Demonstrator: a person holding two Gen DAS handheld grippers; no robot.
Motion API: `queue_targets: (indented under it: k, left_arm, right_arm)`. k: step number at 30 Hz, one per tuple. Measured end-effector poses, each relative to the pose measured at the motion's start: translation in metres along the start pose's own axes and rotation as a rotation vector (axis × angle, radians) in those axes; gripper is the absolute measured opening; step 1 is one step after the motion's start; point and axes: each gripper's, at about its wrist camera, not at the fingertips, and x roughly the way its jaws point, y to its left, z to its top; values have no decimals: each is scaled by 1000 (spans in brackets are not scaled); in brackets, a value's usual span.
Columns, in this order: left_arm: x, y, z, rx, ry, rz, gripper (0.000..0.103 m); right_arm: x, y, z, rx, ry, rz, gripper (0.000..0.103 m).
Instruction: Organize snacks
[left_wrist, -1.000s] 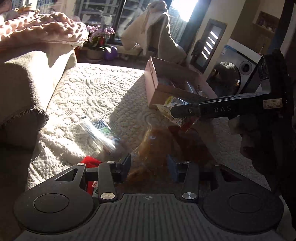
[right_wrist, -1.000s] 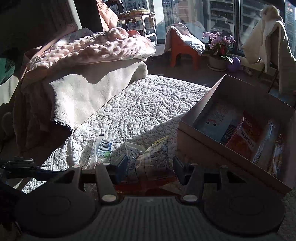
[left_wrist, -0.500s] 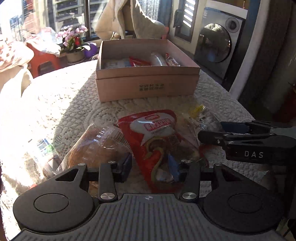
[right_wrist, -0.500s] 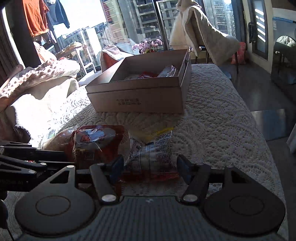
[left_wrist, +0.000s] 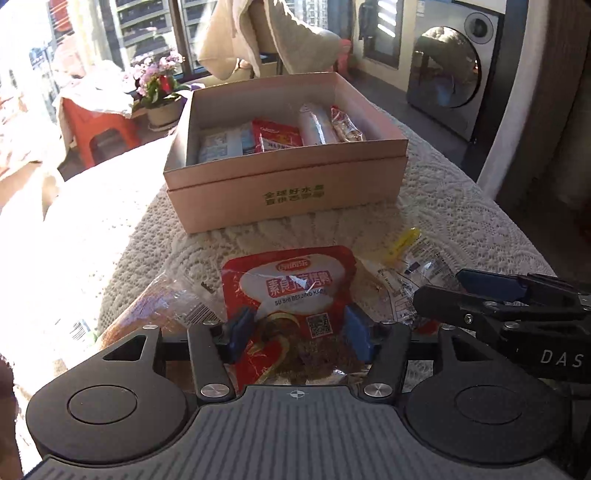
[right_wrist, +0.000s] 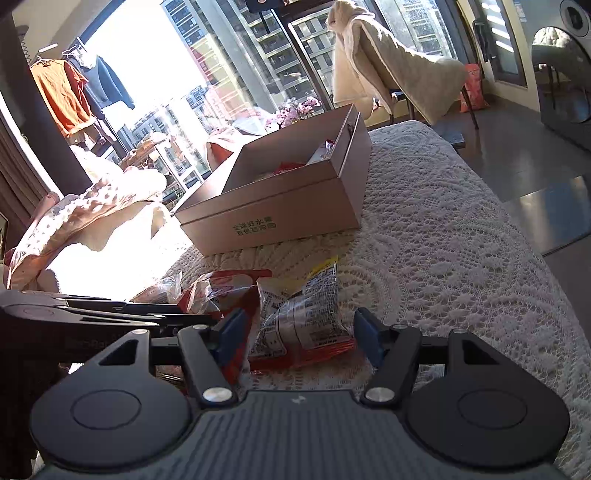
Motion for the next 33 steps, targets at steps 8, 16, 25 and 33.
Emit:
queue_targets:
  k: [8, 16, 25, 33]
  left_arm:
    - [21, -12, 0, 39, 42, -19, 84]
    - [25, 6, -4, -10, -14, -81, 86]
    - [-12, 6, -28, 4, -49, -110, 48]
    - [-13, 19, -40, -39, -63, -149, 56]
  right_arm:
    - [-1, -20, 2, 129, -11, 86, 65]
    - [0, -15, 1, 103, -11, 70, 66]
    - [-7, 5, 18, -48, 20, -115, 68]
    - [1, 3, 11, -148, 42, -231, 73]
